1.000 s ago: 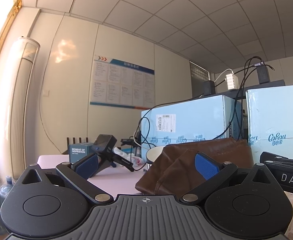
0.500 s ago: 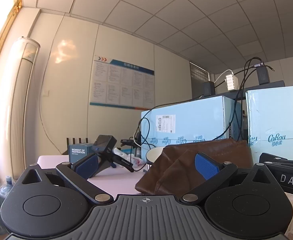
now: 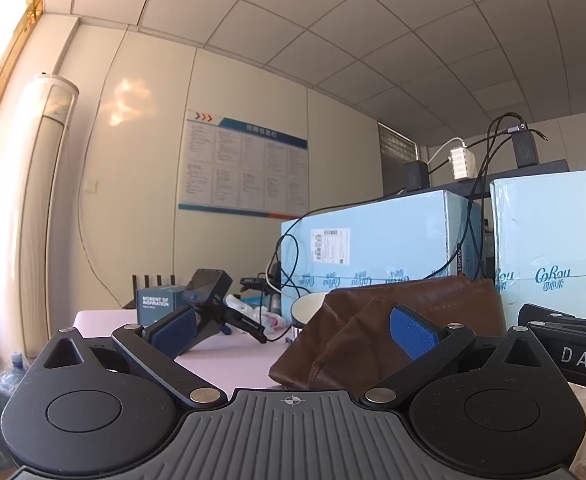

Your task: Fold clothes

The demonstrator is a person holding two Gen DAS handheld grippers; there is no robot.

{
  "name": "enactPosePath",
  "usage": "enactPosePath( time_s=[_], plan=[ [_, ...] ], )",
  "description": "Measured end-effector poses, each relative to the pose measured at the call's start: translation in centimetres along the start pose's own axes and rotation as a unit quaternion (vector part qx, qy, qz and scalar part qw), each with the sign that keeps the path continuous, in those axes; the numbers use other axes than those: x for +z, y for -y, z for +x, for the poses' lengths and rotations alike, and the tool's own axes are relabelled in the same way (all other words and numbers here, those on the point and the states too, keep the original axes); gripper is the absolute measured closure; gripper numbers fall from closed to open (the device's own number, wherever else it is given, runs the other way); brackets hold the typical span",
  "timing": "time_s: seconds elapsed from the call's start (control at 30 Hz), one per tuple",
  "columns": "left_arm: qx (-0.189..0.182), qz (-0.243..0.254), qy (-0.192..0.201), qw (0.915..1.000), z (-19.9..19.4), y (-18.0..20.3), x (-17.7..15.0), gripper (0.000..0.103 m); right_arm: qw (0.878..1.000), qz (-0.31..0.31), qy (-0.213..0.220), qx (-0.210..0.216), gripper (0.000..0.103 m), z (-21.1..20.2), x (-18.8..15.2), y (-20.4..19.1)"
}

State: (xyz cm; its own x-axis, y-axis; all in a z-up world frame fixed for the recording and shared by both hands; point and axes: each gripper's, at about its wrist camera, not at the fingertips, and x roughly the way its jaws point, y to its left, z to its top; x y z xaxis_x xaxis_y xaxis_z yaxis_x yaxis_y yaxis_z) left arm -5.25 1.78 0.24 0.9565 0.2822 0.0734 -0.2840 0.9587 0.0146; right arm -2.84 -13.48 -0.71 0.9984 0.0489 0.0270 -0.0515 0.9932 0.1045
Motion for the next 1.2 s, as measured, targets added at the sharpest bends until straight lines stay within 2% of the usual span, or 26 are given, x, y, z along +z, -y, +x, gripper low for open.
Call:
enactPosePath(
  time_s=[1.2],
  plan=[
    [-0.004, 0.001, -0.004, 1.0000, 0.09, -0.02, -0.04, 0.000, 1.000, 0.003, 0.000, -0.001, 0.000, -0.03, -0.04, 0.10]
  ],
)
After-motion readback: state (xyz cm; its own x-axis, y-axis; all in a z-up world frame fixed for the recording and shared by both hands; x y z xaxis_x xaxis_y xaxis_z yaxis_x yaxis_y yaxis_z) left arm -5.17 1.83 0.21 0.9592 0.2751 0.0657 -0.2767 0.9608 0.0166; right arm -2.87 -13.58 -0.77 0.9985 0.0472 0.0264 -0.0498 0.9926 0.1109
